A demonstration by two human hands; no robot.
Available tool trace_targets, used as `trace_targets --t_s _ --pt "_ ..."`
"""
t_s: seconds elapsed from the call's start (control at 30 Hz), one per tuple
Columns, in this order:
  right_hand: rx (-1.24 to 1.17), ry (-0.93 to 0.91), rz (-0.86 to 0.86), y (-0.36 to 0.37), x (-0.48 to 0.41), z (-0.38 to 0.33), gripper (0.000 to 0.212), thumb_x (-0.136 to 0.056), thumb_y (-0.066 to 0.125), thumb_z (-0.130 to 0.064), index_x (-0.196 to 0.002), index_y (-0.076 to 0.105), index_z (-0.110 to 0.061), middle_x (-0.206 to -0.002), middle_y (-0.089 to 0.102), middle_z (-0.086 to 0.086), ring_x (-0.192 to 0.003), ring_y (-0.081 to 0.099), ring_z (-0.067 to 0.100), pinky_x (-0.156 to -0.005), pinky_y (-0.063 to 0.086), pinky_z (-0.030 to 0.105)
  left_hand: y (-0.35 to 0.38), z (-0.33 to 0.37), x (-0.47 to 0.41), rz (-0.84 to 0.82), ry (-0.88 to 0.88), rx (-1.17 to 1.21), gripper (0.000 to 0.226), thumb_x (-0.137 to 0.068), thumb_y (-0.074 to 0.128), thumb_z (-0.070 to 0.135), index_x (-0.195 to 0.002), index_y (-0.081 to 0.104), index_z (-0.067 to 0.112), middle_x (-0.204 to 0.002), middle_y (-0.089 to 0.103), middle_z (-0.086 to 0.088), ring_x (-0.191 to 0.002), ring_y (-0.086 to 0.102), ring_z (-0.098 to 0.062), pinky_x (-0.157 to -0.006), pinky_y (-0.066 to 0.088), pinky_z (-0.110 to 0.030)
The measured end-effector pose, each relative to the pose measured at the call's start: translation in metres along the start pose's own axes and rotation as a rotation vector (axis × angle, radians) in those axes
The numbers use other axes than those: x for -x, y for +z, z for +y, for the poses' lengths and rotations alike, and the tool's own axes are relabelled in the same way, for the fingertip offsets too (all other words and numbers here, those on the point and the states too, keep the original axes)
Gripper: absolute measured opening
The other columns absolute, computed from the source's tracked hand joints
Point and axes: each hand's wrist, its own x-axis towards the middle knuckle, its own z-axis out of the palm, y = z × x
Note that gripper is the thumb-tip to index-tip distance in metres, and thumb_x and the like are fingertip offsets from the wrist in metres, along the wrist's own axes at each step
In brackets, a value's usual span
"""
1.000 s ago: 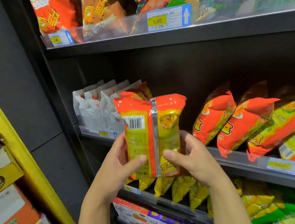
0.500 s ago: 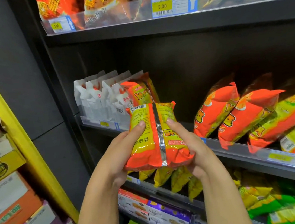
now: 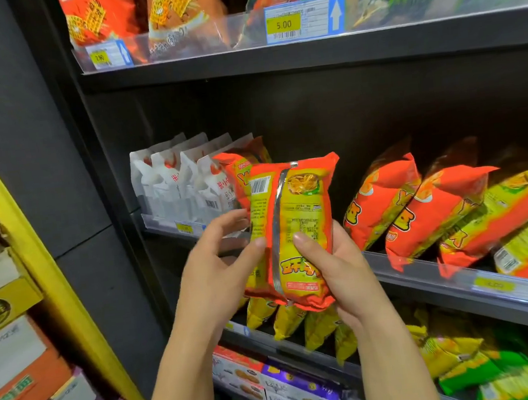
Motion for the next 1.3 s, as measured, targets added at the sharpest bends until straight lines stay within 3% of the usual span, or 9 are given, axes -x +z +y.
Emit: trace_targets --t_s 0.2,0.4,0.5,0.63,0.77,0.9,1.07,1.2,1.3 --pt "0.102 -0.125 -0.106 0.004 -0.001 0.006 0.058 -0.1 0.058 -0.046 -0.155 0.046 -0.031 -0.147 0.064 -0.003 -0.134 0.062 0.015 -0.11 0.052 0.038 0.015 -0.004 0.004 -0.164 -0.073 0.086 0.097 -0.069 0.075 0.084 -0.153 0.037 0.054 -0.144 0.061 0.018 -0.128 0.063 -0.006 -0.108 0.054 -0.047" --pt "0.128 -0.209 -0.023 -0.005 0.002 0.011 0.04 -0.098 0.067 -0.033 -0.137 0.064 -0.03 -0.134 0.071 -0.009 -0.123 0.068 0.013 -0.096 0.058 0.036 0.011 -0.008 0.005 -0.062 -0.098 0.245 0.081 -0.067 0.091 0.058 -0.137 0.055 0.04 -0.123 0.075 0.01 -0.111 0.074 -0.014 -0.098 0.059 -0.051" --pt "0.149 -0.219 0.0 -0.01 0.002 0.013 0.05 -0.088 0.074 -0.029 -0.136 0.063 -0.032 -0.131 0.071 -0.005 -0.114 0.068 0.01 -0.091 0.059 0.03 0.008 -0.008 0.005 -0.063 -0.197 0.434 0.071 -0.078 0.09 0.042 -0.139 0.057 0.03 -0.124 0.077 -0.001 -0.109 0.077 -0.024 -0.092 0.062 -0.053" --pt "0.111 -0.056 -0.066 -0.007 0.005 0.013 0.074 -0.083 0.081 -0.052 -0.147 0.054 -0.027 -0.14 0.067 -0.002 -0.127 0.066 0.012 -0.099 0.057 0.033 0.004 -0.005 0.006 -0.134 -0.227 0.576 0.062 -0.078 0.077 0.04 -0.137 0.061 0.028 -0.121 0.078 -0.006 -0.106 0.078 -0.031 -0.077 0.065 -0.043" --pt "0.076 0.007 -0.165 -0.007 0.011 0.008 0.052 -0.096 0.065 -0.046 -0.141 0.06 -0.019 -0.132 0.073 0.005 -0.124 0.069 0.025 -0.106 0.054 0.046 0.004 -0.004 0.004 -0.201 -0.234 0.572 0.054 -0.08 0.073 0.041 -0.132 0.065 0.03 -0.122 0.078 -0.006 -0.108 0.077 -0.03 -0.082 0.064 -0.043" --pt "0.114 -0.038 -0.147 -0.012 0.01 0.006 0.05 -0.094 0.072 -0.038 -0.138 0.062 -0.015 -0.129 0.075 0.006 -0.121 0.071 0.025 -0.099 0.059 0.039 0.0 -0.011 0.0 -0.222 -0.236 0.51 0.057 -0.082 0.077 0.043 -0.135 0.064 0.027 -0.127 0.076 -0.005 -0.116 0.074 -0.029 -0.1 0.055 -0.052" --pt "0.144 -0.09 -0.11 -0.019 0.008 -0.001 0.044 -0.094 0.067 -0.028 -0.136 0.063 -0.016 -0.127 0.076 0.002 -0.119 0.072 0.02 -0.093 0.06 0.033 -0.001 -0.008 -0.004 -0.245 -0.205 0.363 0.069 -0.071 0.094 0.043 -0.131 0.066 0.03 -0.126 0.076 0.001 -0.117 0.073 -0.022 -0.103 0.055 -0.052" --pt "0.313 -0.081 -0.072 -0.027 0.0 -0.017 0.063 -0.088 0.076 -0.056 -0.141 0.059 -0.026 -0.131 0.073 -0.005 -0.12 0.07 0.012 -0.1 0.059 0.041 0.006 0.003 -0.012 -0.202 -0.16 0.349 0.057 -0.075 0.089 0.031 -0.128 0.068 0.028 -0.12 0.078 0.003 -0.112 0.075 -0.019 -0.1 0.057 -0.052" --pt "0.764 -0.135 0.047 -0.039 -0.002 -0.044 0.091 -0.076 0.076 -0.073 -0.153 0.046 -0.035 -0.142 0.061 -0.018 -0.126 0.06 0.002 -0.106 0.055 0.04 0.013 0.011 -0.021 -0.123 -0.089 0.329 0.056 -0.076 0.084 0.03 -0.129 0.067 0.03 -0.117 0.079 0.008 -0.108 0.076 -0.012 -0.093 0.06 -0.043"
